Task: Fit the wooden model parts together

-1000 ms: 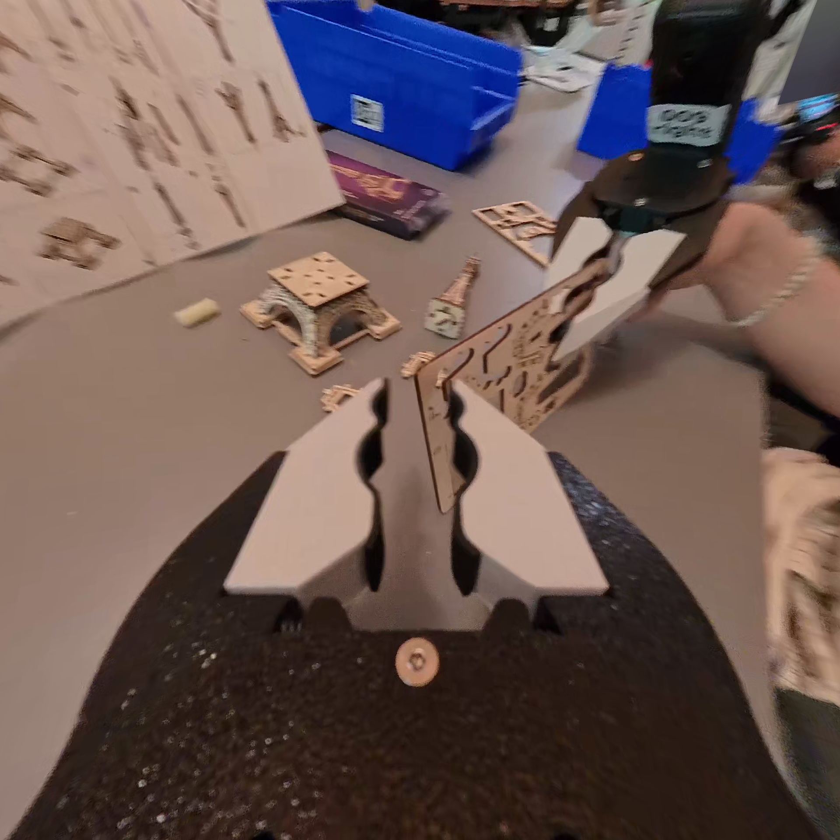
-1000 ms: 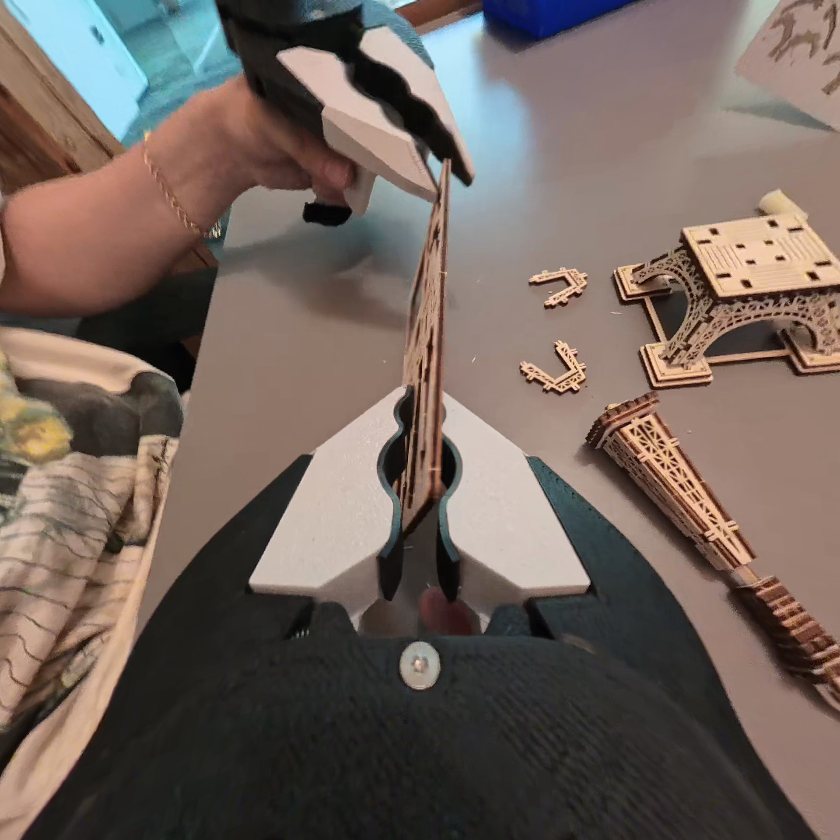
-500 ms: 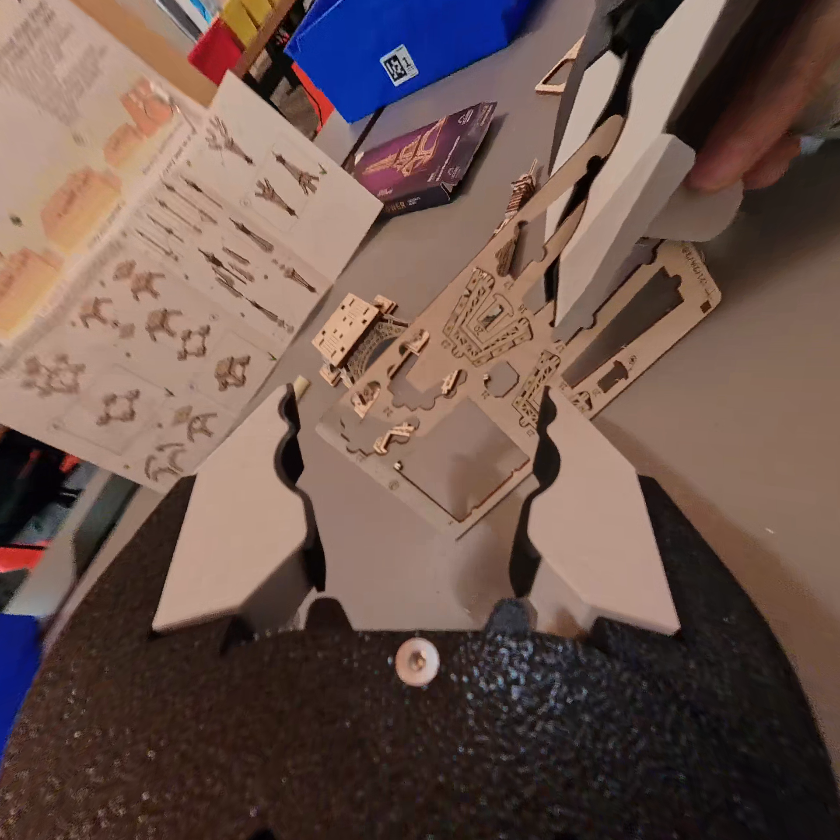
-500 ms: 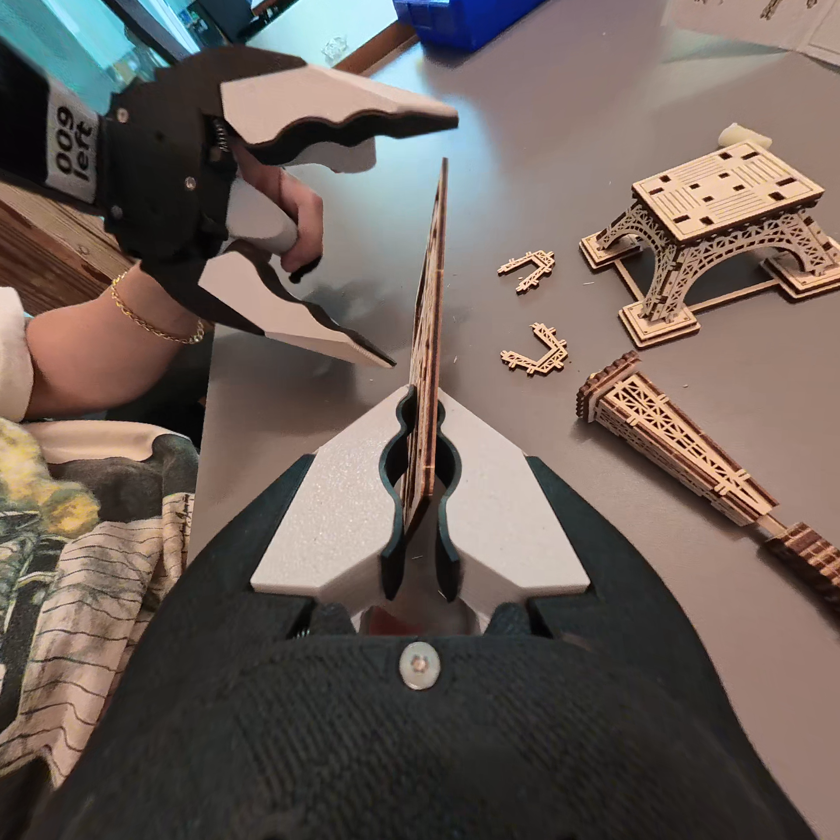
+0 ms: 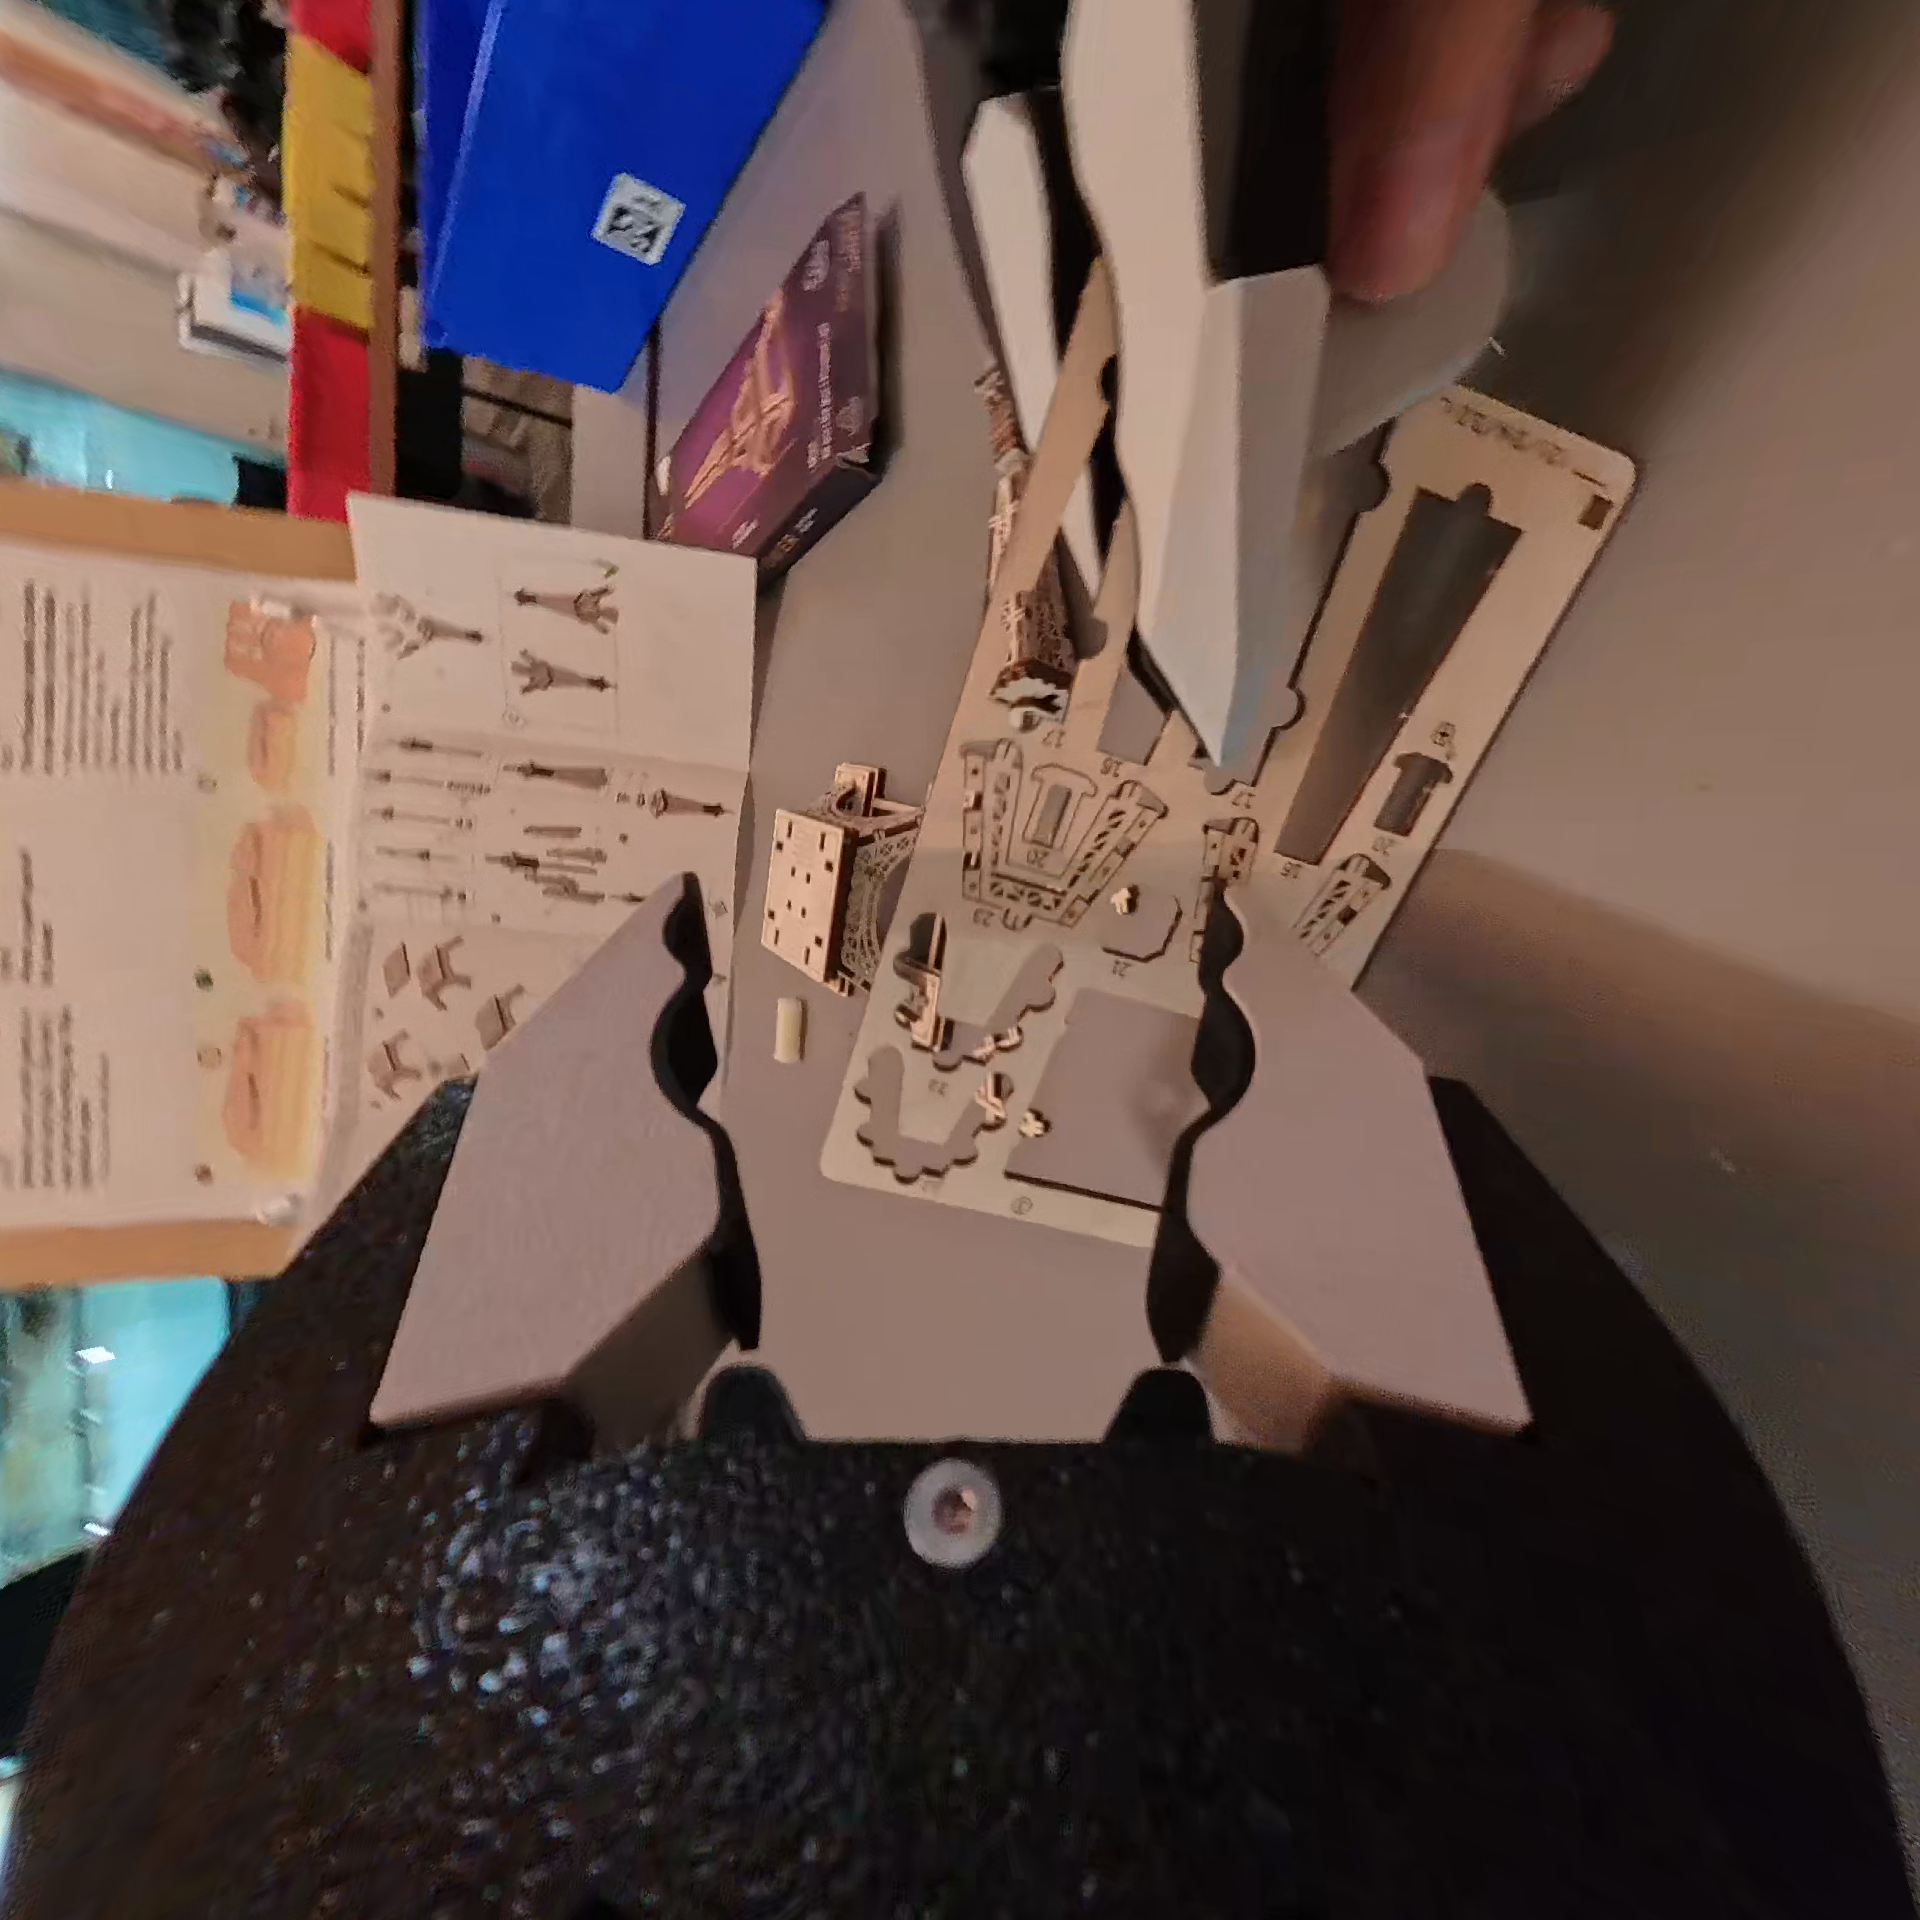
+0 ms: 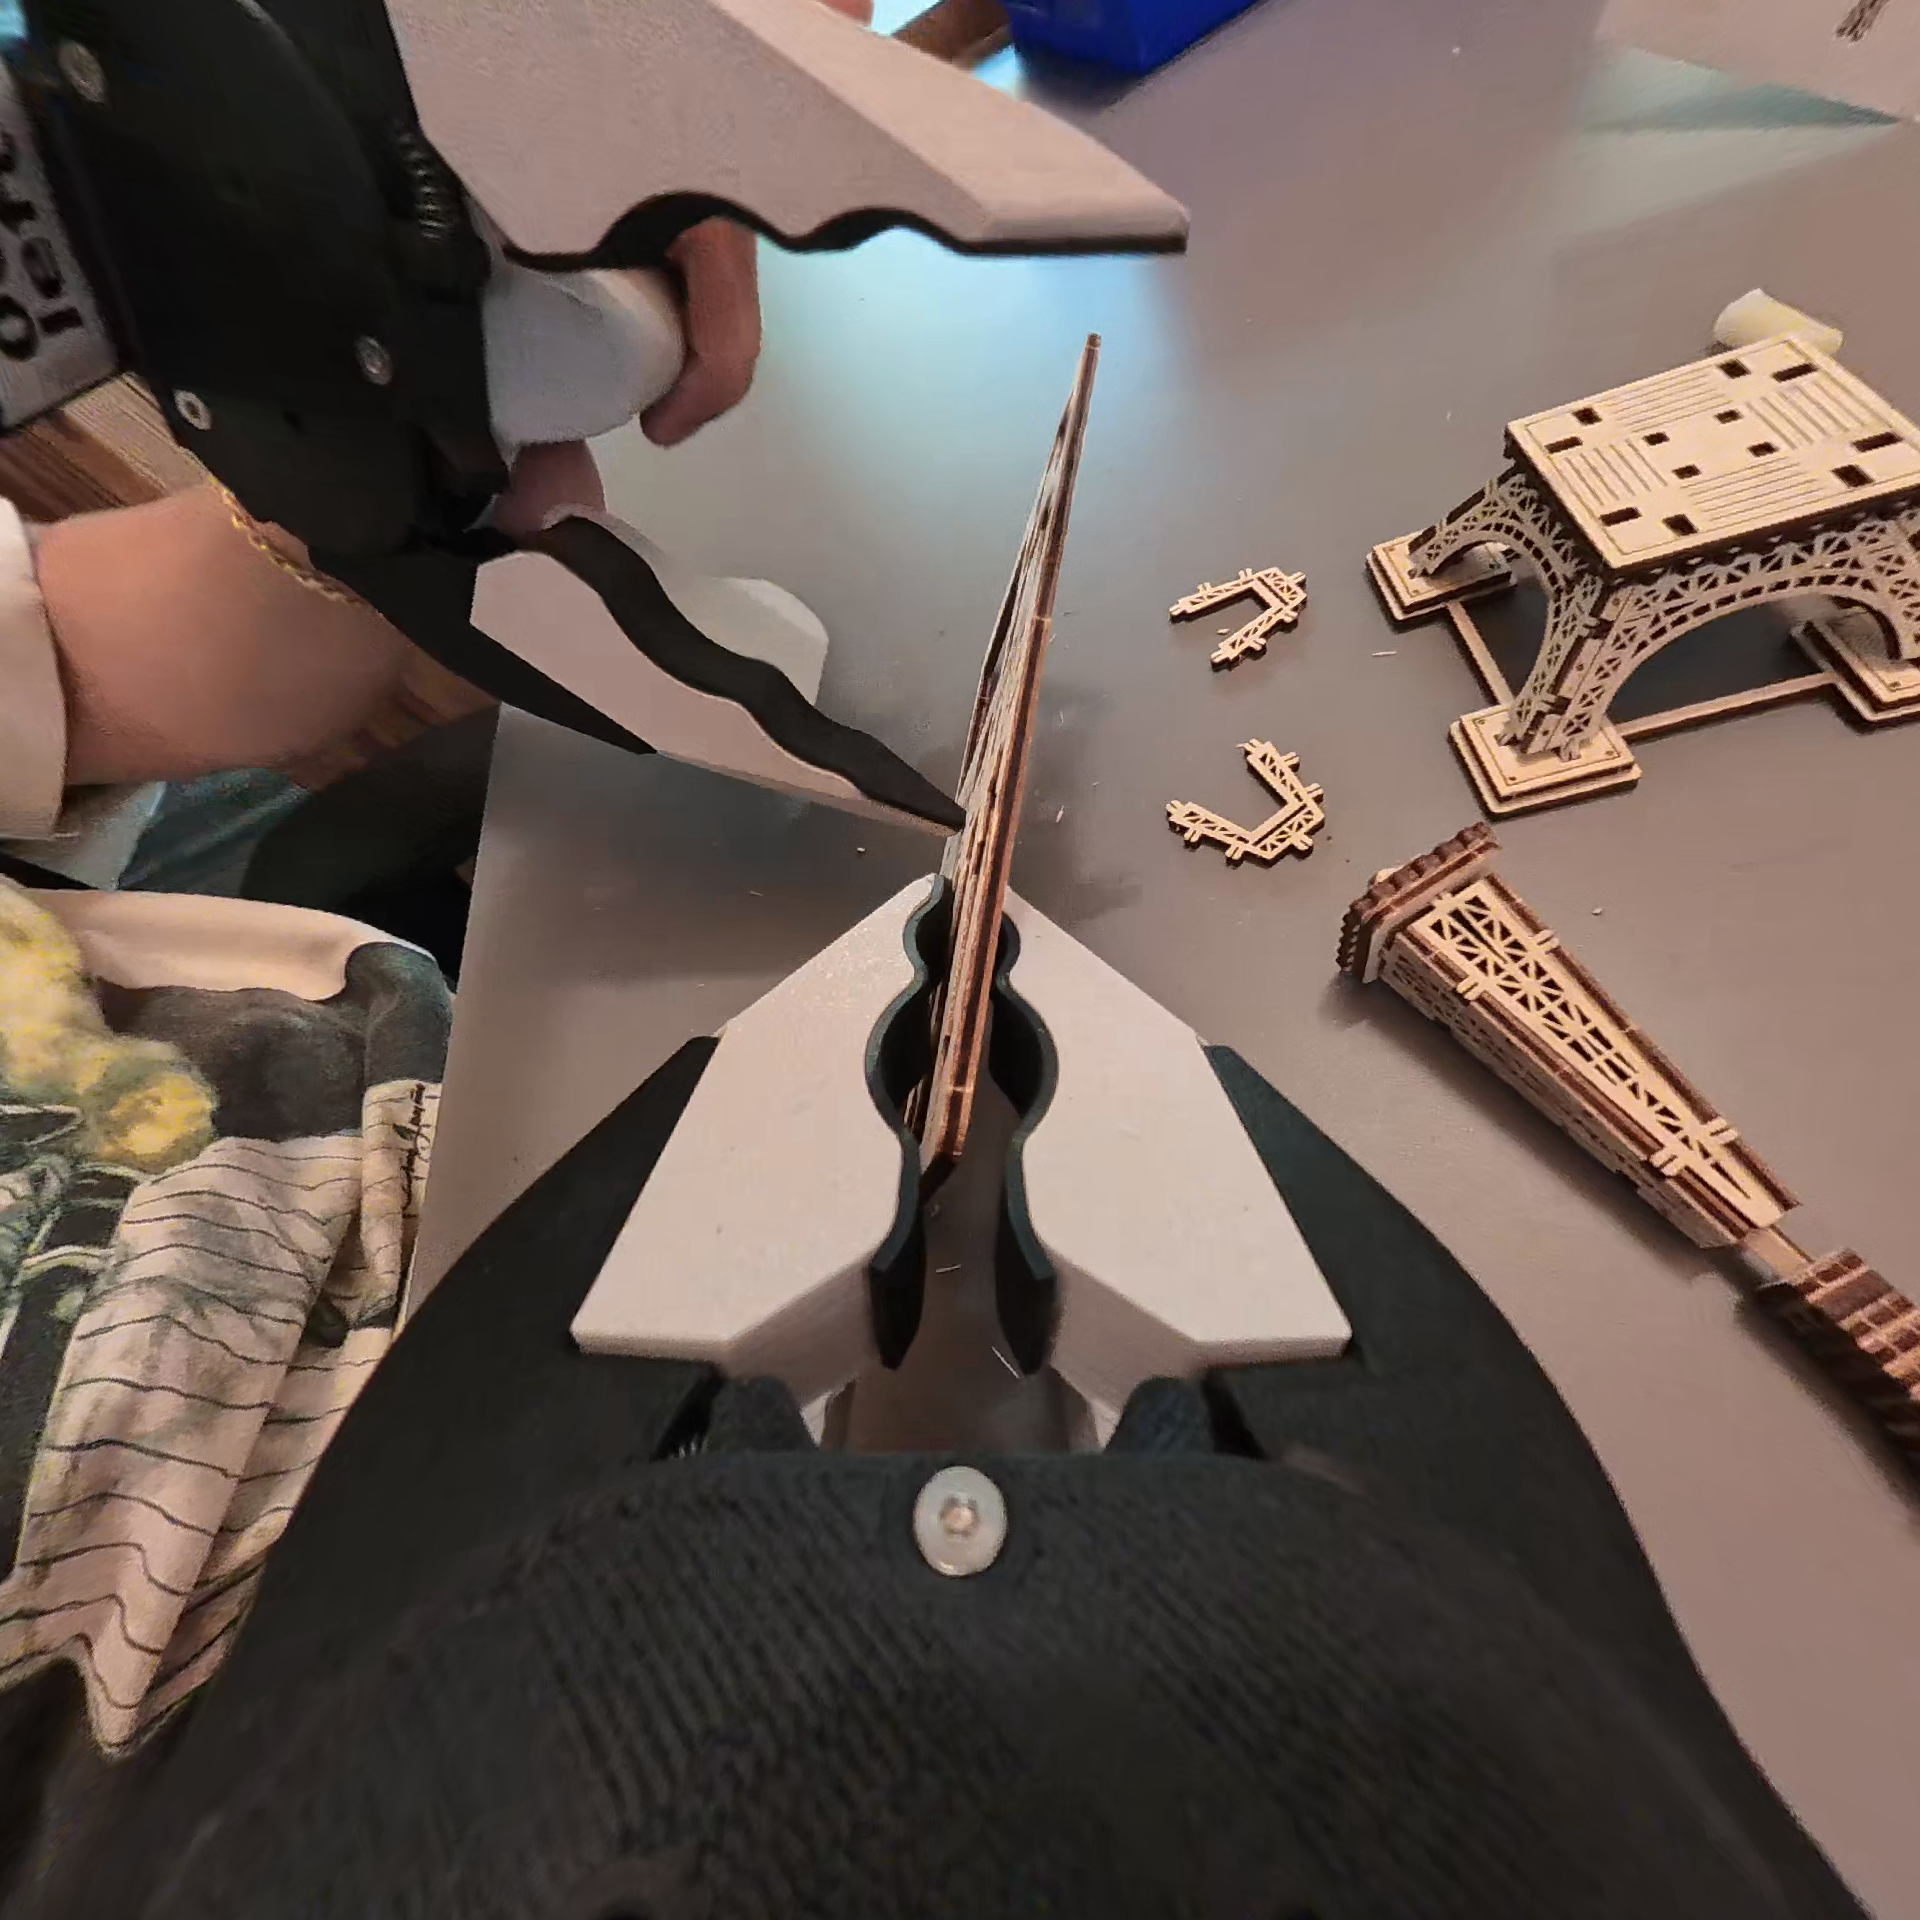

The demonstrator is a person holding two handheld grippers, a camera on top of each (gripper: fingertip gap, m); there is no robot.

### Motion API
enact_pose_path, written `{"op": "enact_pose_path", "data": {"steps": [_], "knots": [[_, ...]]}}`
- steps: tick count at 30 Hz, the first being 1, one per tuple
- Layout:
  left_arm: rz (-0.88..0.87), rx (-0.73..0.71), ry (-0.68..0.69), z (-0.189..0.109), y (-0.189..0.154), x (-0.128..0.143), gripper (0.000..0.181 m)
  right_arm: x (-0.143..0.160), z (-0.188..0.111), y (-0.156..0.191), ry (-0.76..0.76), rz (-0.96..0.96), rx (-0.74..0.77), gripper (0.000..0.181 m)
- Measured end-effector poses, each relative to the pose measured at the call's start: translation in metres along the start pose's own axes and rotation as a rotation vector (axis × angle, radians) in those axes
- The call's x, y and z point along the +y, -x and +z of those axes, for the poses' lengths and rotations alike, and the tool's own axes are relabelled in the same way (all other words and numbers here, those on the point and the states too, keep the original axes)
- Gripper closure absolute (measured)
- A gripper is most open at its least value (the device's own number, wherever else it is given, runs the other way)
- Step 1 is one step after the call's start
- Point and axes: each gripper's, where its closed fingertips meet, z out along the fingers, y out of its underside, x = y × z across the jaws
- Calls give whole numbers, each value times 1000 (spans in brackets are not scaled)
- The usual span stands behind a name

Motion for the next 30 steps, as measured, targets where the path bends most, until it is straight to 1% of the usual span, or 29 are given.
{"op": "enact_pose_path", "data": {"steps": [2, 4, 7, 9, 11, 12, 14, 18, 19, 21, 22, 23, 25, 26, 27, 28, 30], "knots": [[97, 31, 21, 3, 1, -5, 84, 0, 0, -1, 2, 1, 1, 180], [145, 57, 44, 6, 3, -7, 78, 1, 0, -2, 5, 15, 2, 179], [236, 85, 54, 10, 1, -11, 79, 2, 0, -5, 11, 51, -4, 180], [364, 83, 44, 8, -3, -17, 85, 2, 0, -4, 10, 55, -11, 179], [439, 136, 43, 8, -13, -17, 103, 2, 0, -5, 11, 60, -12, 179], [457, 156, 35, 8, -15, -17, 106, 2, 0, -5, 12, 66, -13, 180], [465, 191, 23, 9, -17, -17, 108, 2, 0, -5, 13, 74, -19, 180], [600, 247, 19, 12, -20, -20, 108, 3, 0, -7, 16, 88, -19, 180], [581, 271, 41, 13, -21, -19, 108, 3, 0, -7, 18, 89, -14, 180], [392, 371, 109, 18, -19, -12, 110, 3, 0, -8, 20, 100, -15, 180], [304, 404, 123, 20, -16, -9, 103, 3, 0, -8, 19, 97, -16, 180], [254, 424, 121, 22, -15, -8, 101, 3, 0, -8, 19, 94, -10, 180], [272, 422, 87, 22, -17, -8, 105, 5, 0, -11, 27, 114, -1, 179], [289, 400, 68, 21, -15, -10, 102, 5, 0, -11, 26, 113, -2, 179], [271, 367, 62, 21, -11, -11, 94, 4, 0, -11, 23, 106, -2, 178], [228, 355, 51, 20, -8, -13, 90, 4, 1, -11, 23, 95, 5, 178], [163, 367, 1, 16, -8, -20, 96, 4, 1, -11, 24, 93, 13, 178]]}}
